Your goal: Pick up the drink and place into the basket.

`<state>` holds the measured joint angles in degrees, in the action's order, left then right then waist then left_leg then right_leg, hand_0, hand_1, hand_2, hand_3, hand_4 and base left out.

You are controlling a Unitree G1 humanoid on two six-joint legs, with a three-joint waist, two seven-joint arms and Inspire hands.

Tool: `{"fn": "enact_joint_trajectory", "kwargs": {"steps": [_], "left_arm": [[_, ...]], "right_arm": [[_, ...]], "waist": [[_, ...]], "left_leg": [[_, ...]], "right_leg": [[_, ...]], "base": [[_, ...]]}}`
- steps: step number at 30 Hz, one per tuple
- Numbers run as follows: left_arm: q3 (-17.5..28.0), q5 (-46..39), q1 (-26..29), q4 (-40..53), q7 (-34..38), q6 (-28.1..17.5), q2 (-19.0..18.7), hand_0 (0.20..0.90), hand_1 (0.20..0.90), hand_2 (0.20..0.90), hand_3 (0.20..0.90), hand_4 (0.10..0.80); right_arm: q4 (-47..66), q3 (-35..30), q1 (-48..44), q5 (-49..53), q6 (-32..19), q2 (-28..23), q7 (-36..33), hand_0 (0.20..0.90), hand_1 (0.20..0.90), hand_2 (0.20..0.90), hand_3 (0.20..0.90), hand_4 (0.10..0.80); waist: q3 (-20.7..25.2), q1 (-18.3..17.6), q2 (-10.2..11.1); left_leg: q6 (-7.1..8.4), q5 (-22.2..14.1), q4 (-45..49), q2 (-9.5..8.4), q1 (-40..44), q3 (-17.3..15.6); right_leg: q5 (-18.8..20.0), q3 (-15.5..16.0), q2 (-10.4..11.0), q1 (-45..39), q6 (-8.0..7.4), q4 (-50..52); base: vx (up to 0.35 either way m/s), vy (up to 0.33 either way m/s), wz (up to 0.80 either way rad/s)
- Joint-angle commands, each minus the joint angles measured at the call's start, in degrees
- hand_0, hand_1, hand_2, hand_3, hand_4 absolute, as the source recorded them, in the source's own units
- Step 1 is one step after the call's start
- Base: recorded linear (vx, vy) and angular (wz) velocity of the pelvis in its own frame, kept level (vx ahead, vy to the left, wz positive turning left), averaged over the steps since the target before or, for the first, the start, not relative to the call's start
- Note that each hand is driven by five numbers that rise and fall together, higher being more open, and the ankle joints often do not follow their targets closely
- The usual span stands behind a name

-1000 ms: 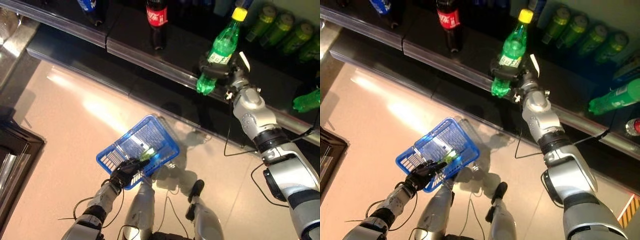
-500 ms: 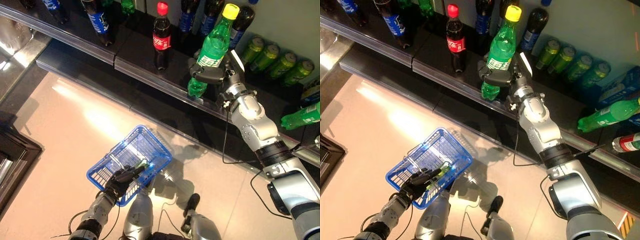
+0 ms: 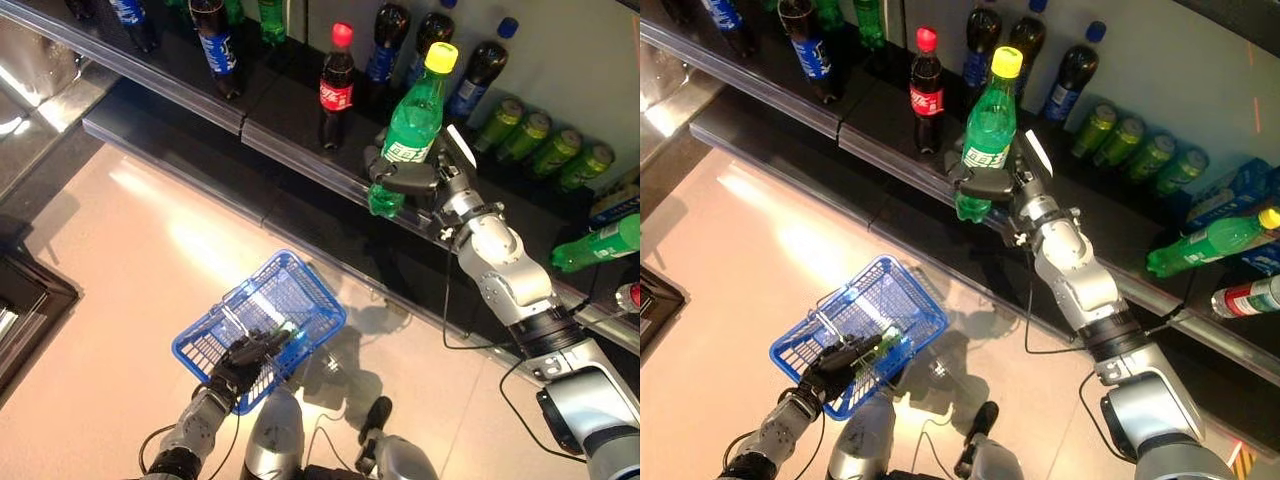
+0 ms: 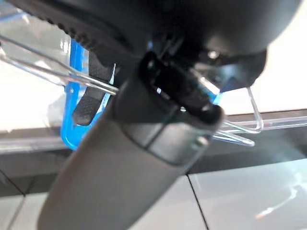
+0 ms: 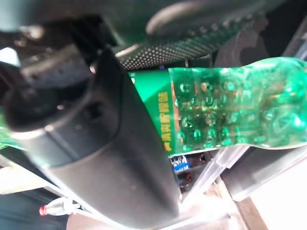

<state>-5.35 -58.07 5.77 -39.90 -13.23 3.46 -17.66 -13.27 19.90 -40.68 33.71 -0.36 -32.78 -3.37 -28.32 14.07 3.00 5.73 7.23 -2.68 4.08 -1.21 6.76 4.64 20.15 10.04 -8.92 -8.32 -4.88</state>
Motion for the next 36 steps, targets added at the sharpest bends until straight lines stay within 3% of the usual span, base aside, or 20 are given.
{"fn": "enact_joint_trajectory", "kwargs": {"steps": [1,12,36], "left_arm": [[-3.97,-5.3,-0.17,9.24,-9.49,-5.39,-1.44,0.3,0.3,0.3,0.2,0.1],[-5.86,-10.03,0.55,26.88,-8.83,-3.38,-3.28,0.3,0.3,0.3,0.2,0.1],[-7.06,-19.18,1.12,49.37,-12.02,0.98,-6.03,0.3,0.3,0.3,0.2,0.1]], "right_arm": [[5.61,-1.33,1.3,-0.35,-9.53,2.22,1.4,0.3,0.3,0.3,0.2,0.1],[10.29,1.71,4.31,-0.24,-11.61,4.4,0.54,0.3,0.3,0.3,0.2,0.1],[15.29,10.11,7.19,-2.09,-13.22,7.41,4.44,0.3,0.3,0.3,0.2,0.1]], "waist": [[19.71,2.11,1.04],[19.55,5.23,2.38],[20.36,9.11,3.08]], "left_leg": [[-0.73,-3.82,-2.32,-0.18,2.6,-2.45],[-0.78,-3.45,-2.32,-0.51,2.53,0.36],[-0.64,-2.67,-2.32,-1.63,1.54,4.19]], "right_leg": [[-2.83,1.66,0.06,-0.97,-0.24,1.08],[-3.5,4.16,-0.62,-3.12,-0.13,1.08],[-4.42,6.52,-0.88,-4.63,-0.1,1.2]], "base": [[0.0,-0.042,0.2],[0.009,-0.049,0.19],[0.005,-0.01,0.05]]}}
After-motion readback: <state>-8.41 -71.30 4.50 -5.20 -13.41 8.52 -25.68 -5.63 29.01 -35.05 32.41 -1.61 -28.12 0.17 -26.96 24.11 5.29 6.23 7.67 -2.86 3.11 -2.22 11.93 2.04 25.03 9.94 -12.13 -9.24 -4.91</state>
